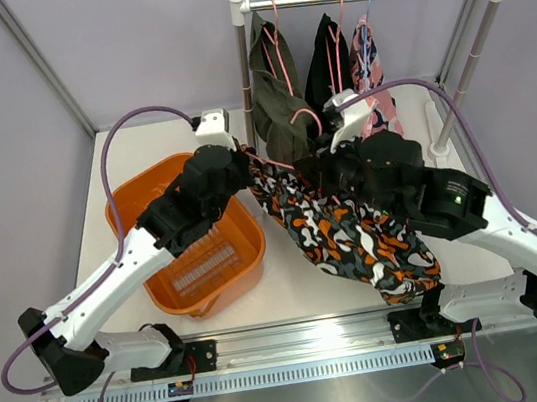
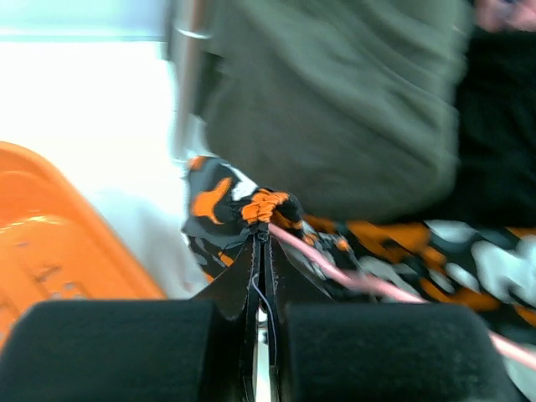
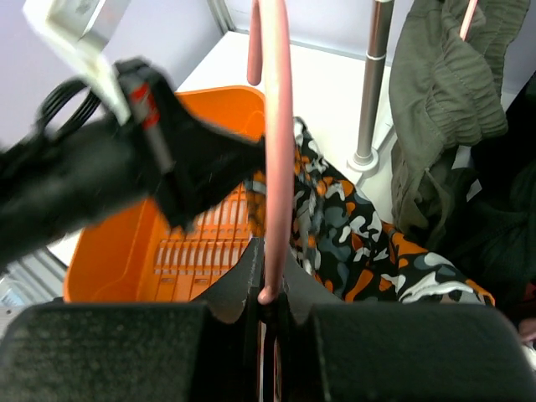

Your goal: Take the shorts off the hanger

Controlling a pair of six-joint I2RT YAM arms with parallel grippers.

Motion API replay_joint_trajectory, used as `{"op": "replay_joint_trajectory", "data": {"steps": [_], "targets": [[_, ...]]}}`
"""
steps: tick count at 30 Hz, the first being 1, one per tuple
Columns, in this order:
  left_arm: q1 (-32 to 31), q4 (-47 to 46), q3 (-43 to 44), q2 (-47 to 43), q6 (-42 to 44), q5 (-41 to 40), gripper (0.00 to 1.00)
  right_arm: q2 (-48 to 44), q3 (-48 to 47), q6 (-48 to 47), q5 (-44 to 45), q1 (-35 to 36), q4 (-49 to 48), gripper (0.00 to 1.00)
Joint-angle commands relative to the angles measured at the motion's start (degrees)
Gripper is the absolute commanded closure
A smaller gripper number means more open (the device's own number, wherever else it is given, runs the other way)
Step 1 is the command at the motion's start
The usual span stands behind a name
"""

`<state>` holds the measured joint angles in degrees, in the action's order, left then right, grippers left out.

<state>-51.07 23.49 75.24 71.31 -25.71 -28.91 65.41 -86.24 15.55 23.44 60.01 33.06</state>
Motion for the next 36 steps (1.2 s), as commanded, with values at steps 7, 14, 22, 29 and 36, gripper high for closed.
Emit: {"op": "replay_joint_trajectory", "data": {"steps": [7,14,22,29,36], "targets": [[9.14,0.86,2.89,2.87,0.14,-0.90,1.00,-8.36,0.19,0.45,-0.07,1.69,0.69,1.00],[3.00,0.33,2.63,-0.19,3.38,6.32,1.00,-8.37,-1.12,-3.33,6.52,1.78,-2.29,1.00],[-10.17,3.49,1.84,-5.39,8.13,11.94,1.00,-3.19,-3.50,-10.54,15.23,1.60,-9.14,1.00],[-15.90,3.85,1.13,-10.04,11.73,11.25,1.00,1.38,-7.89,-17.91,23.12,1.52,-13.45,1.00],[-15.90,6.22,11.05,-11.02,17.71,-7.98,1.00,2.28,-15.71,-23.38,27.01,0.73,-11.44,1.00]]}}
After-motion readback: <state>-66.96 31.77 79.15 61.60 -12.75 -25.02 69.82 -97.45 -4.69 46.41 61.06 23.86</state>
